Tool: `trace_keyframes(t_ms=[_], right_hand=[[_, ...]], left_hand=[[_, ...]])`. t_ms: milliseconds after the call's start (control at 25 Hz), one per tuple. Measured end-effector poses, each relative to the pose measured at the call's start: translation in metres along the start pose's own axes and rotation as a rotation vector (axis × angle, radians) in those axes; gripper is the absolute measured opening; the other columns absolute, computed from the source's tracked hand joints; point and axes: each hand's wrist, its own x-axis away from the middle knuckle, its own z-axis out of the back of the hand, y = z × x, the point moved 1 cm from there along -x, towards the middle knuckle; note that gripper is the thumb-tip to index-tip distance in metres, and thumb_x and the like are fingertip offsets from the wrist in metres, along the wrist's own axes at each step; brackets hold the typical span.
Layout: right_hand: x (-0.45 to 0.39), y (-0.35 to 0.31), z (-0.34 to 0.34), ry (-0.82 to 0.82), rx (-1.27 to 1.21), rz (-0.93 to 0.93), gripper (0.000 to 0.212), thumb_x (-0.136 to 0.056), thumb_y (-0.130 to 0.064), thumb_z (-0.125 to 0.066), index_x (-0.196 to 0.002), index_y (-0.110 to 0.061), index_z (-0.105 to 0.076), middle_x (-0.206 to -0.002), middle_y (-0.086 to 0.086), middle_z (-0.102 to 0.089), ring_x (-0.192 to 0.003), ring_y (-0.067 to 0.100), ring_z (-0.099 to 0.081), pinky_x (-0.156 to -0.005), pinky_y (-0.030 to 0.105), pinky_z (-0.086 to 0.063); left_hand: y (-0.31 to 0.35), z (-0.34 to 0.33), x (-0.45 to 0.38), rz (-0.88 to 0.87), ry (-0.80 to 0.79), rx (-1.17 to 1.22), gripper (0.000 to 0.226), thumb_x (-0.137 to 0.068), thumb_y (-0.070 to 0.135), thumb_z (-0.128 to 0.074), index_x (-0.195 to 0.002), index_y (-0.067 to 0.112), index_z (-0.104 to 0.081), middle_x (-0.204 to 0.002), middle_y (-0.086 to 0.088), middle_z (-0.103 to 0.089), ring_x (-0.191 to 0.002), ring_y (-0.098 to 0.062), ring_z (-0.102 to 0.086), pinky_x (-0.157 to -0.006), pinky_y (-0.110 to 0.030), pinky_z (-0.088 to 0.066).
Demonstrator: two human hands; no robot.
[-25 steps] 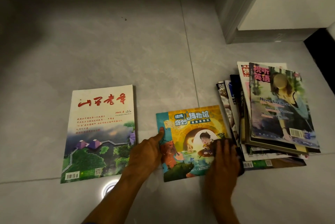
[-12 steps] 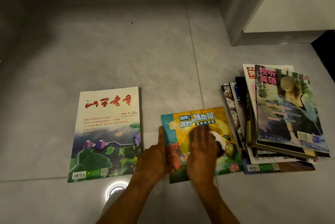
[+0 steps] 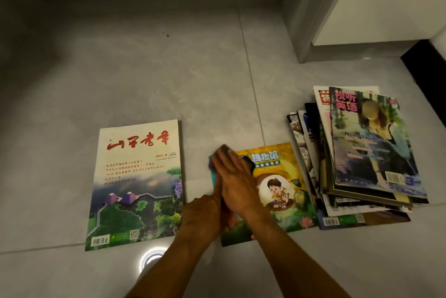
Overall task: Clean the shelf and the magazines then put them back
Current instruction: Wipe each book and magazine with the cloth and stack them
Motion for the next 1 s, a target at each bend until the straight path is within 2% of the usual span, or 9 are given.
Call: trace_keyframes(t_ms=[80, 160, 240, 480, 600, 720, 800, 880, 1000], right_hand=[[0.005, 0.023, 0.015, -0.083, 0.002, 0.192, 0.076, -0.081, -0.001, -0.059, -0.150, -0.020, -0.033, -0.159, -0.001, -0.023, -0.147, 0.022, -0.015, -0.119, 0.043, -0.017], [0.009, 0.075, 0.039, -0.026, 0.037, -0.002, 0.082, -0.080, 0.004, -0.061, -0.151, -0.020, -0.028, -0.160, -0.001, -0.017, -0.147, 0.020, -0.011, -0.119, 0.042, -0.014], [0.016, 0.107, 0.055, 0.022, 0.054, -0.252, 0.083, -0.083, 0.002, -0.063, -0.152, -0.019, -0.024, -0.161, 0.001, -0.012, -0.147, 0.020, -0.006, -0.120, 0.042, -0.011], [0.136, 0.073, 0.015, 0.136, 0.115, -0.241, 0.086, -0.078, -0.012, -0.055, -0.154, -0.021, -0.015, -0.161, 0.002, -0.012, -0.148, 0.025, -0.011, -0.113, 0.049, -0.022], [0.171, 0.040, -0.010, 0.196, 0.133, -0.099, 0.072, -0.082, -0.017, -0.043, -0.152, -0.018, -0.023, -0.156, 0.005, -0.026, -0.147, 0.025, -0.014, -0.113, 0.041, -0.018], [0.156, 0.050, 0.009, 0.116, 0.206, 0.100, 0.069, -0.077, -0.006, -0.055, -0.143, -0.021, -0.042, -0.150, 0.003, -0.040, -0.142, 0.025, -0.028, -0.113, 0.041, -0.026], [0.141, 0.088, 0.030, 0.132, 0.126, -0.164, 0.080, -0.073, 0.005, -0.068, -0.144, -0.019, -0.042, -0.153, 0.005, -0.036, -0.141, 0.029, -0.030, -0.109, 0.052, -0.036], [0.133, 0.091, 0.039, 0.202, 0.047, -0.451, 0.076, -0.076, 0.004, -0.068, -0.144, -0.015, -0.041, -0.152, 0.010, -0.034, -0.140, 0.035, -0.031, -0.102, 0.061, -0.040], [0.129, 0.031, 0.016, 0.127, 0.068, -0.304, 0.071, -0.070, -0.018, -0.062, -0.140, -0.016, -0.048, -0.148, 0.009, -0.042, -0.138, 0.031, -0.031, -0.100, 0.055, -0.042]], left_hand=[[-0.002, -0.001, -0.001, 0.006, -0.033, -0.001, 0.114, -0.082, 0.049, -0.068, -0.148, 0.030, 0.023, -0.110, -0.004, -0.066, -0.089, -0.018, -0.066, -0.080, -0.034, -0.056], [-0.003, 0.001, -0.002, -0.010, -0.078, 0.003, 0.120, -0.082, 0.047, -0.068, -0.141, 0.031, 0.036, -0.114, -0.006, -0.064, -0.090, -0.018, -0.065, -0.082, -0.036, -0.056], [-0.003, 0.004, -0.003, -0.017, -0.081, -0.008, 0.122, -0.082, 0.045, -0.069, -0.141, 0.030, 0.036, -0.115, -0.006, -0.063, -0.090, -0.017, -0.065, -0.082, -0.034, -0.055], [0.005, 0.009, -0.004, -0.005, -0.104, -0.027, 0.120, -0.083, 0.042, -0.069, -0.144, 0.029, 0.033, -0.115, -0.006, -0.061, -0.093, -0.017, -0.063, -0.083, -0.033, -0.055], [0.012, 0.010, -0.004, 0.050, -0.089, -0.024, 0.114, -0.084, 0.041, -0.068, -0.148, 0.029, 0.026, -0.117, -0.008, -0.058, -0.098, -0.020, -0.061, -0.082, -0.033, -0.052], [0.017, 0.008, 0.000, 0.068, -0.006, -0.093, 0.107, -0.081, 0.050, -0.067, -0.152, 0.023, 0.008, -0.135, -0.013, -0.034, -0.117, -0.026, -0.044, -0.089, -0.037, -0.047], [0.023, 0.008, 0.001, 0.081, 0.017, -0.085, 0.098, -0.079, 0.054, -0.067, -0.150, 0.022, -0.007, -0.141, -0.013, -0.023, -0.124, -0.029, -0.034, -0.096, -0.040, -0.043], [0.036, 0.007, 0.000, 0.124, 0.031, 0.102, 0.082, -0.080, 0.050, -0.068, -0.144, 0.025, -0.023, -0.139, -0.011, -0.026, -0.124, -0.030, -0.033, -0.098, -0.041, -0.040], [0.042, 0.007, -0.006, 0.333, 0.228, 0.821, 0.068, -0.069, 0.035, -0.074, -0.124, 0.037, -0.035, -0.130, -0.005, -0.044, -0.116, -0.027, -0.048, -0.096, -0.044, -0.048]])
